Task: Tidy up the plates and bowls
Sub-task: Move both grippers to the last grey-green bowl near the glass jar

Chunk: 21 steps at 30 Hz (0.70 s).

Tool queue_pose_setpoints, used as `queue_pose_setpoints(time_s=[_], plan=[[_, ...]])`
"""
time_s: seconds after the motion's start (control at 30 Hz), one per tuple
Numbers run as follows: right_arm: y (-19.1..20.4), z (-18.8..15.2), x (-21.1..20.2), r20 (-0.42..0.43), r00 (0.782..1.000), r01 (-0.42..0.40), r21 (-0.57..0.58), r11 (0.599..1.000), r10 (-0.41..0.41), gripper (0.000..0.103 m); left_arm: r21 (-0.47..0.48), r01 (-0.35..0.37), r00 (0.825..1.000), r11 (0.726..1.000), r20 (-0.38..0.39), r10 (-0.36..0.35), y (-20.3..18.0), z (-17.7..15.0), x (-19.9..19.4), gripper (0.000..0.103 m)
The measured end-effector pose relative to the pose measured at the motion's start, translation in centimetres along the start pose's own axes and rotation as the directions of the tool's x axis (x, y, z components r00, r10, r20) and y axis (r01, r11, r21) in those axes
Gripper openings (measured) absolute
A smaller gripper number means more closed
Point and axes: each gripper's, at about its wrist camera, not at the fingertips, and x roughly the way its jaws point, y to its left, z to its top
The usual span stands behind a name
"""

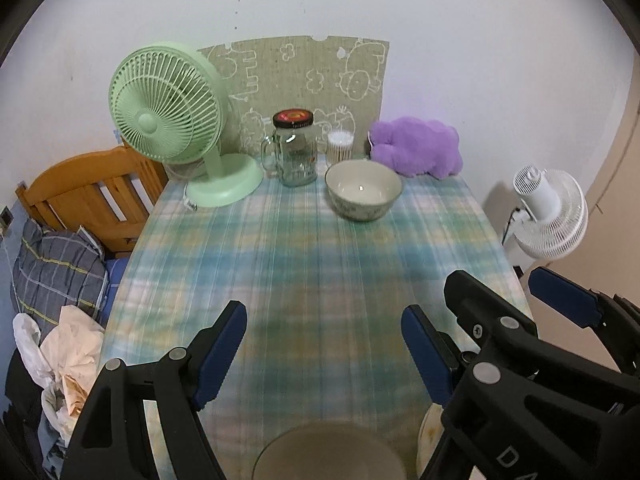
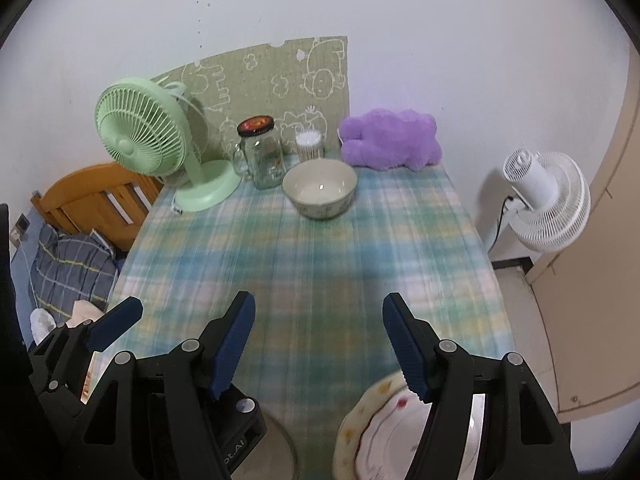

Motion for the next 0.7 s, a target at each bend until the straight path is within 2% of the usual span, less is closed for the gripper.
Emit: queue_pose_setpoints(time_s=[0.27, 0.7], plan=[[-2.4, 4.4, 2.8, 0.014, 0.999, -0.031, -0.039, 0.999, 0.031, 0.07, -0.057, -0.063, 0.998, 0.996, 0.014, 0.063, -1.9, 3.8, 2.9, 0.081], [-5.5, 11.1, 10.4, 0.007, 0.995, -0.095, -0.059, 0.994, 0.096, 0.07, -0.119, -0.134, 0.99, 0.984, 0.029, 0.138, -4.0, 9.4, 9.4, 0.079]])
